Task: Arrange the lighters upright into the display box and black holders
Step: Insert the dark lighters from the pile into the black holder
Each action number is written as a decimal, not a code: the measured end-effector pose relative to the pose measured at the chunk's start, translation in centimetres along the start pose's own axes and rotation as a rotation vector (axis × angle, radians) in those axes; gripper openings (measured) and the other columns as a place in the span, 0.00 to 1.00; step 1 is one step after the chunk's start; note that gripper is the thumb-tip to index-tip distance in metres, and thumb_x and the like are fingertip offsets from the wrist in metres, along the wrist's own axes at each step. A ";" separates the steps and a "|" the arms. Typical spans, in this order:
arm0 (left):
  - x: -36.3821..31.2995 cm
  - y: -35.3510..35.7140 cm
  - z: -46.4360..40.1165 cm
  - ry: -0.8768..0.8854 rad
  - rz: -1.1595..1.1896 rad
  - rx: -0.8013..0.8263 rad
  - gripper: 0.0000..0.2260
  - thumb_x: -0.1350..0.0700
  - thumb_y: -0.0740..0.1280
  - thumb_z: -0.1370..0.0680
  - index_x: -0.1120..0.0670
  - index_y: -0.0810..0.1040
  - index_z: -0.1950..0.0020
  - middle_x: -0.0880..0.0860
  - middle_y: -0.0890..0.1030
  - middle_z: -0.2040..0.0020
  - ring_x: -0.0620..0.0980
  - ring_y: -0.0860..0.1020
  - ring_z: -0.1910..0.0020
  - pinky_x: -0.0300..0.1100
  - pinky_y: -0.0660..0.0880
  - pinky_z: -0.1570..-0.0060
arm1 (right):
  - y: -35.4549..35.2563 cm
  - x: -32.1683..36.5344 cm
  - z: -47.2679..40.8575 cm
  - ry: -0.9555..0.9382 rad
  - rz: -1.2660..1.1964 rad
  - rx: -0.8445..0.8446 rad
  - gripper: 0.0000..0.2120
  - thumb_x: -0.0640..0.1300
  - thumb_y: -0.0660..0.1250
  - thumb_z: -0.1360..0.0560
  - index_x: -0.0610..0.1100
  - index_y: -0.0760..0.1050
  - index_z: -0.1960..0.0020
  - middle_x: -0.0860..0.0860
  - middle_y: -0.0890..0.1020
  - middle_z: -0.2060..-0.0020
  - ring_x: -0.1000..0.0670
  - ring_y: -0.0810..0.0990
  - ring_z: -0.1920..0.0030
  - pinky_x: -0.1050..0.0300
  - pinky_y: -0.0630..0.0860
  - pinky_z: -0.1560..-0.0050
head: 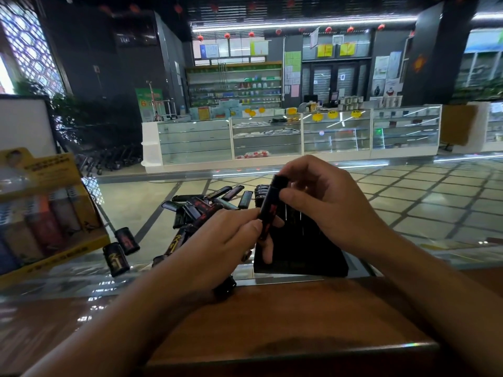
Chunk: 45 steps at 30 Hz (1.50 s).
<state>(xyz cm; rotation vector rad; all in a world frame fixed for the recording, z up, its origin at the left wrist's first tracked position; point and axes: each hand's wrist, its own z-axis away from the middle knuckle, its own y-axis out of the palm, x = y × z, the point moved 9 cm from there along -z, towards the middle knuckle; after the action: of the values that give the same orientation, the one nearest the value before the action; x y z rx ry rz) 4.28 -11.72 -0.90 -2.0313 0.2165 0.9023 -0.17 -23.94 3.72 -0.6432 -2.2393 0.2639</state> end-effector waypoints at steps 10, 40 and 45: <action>0.4 -0.5 -0.4 0.045 -0.219 -0.028 0.08 0.54 0.61 0.17 0.49 0.80 0.51 0.44 0.81 0.61 0.47 0.81 0.60 0.47 0.80 0.56 | -1.9 -0.4 0.4 0.033 -0.078 -0.120 0.10 0.36 0.69 0.24 0.48 0.76 0.48 0.51 0.82 0.59 0.51 0.83 0.59 0.52 0.82 0.52; 2.2 -0.1 0.0 0.038 -0.588 0.057 0.15 0.31 0.61 0.31 0.37 0.76 0.52 0.33 0.74 0.49 0.34 0.68 0.43 0.38 0.67 0.41 | -6.2 -2.7 3.1 -0.069 0.585 -0.096 0.05 0.43 0.73 0.26 0.47 0.79 0.52 0.55 0.78 0.56 0.52 0.73 0.51 0.54 0.70 0.48; 2.2 -0.4 0.0 0.031 -0.579 0.031 0.17 0.29 0.61 0.33 0.36 0.76 0.51 0.31 0.74 0.52 0.30 0.68 0.46 0.33 0.66 0.47 | -6.6 -3.4 3.1 -0.046 0.654 -0.105 0.06 0.46 0.72 0.26 0.49 0.78 0.50 0.57 0.76 0.53 0.54 0.68 0.48 0.48 0.68 0.44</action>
<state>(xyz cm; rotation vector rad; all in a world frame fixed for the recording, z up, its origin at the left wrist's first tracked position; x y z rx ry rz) 6.04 -11.12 -2.16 -1.9221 -0.3279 0.4975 -2.93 -31.29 1.97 -1.4315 -2.0305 0.4852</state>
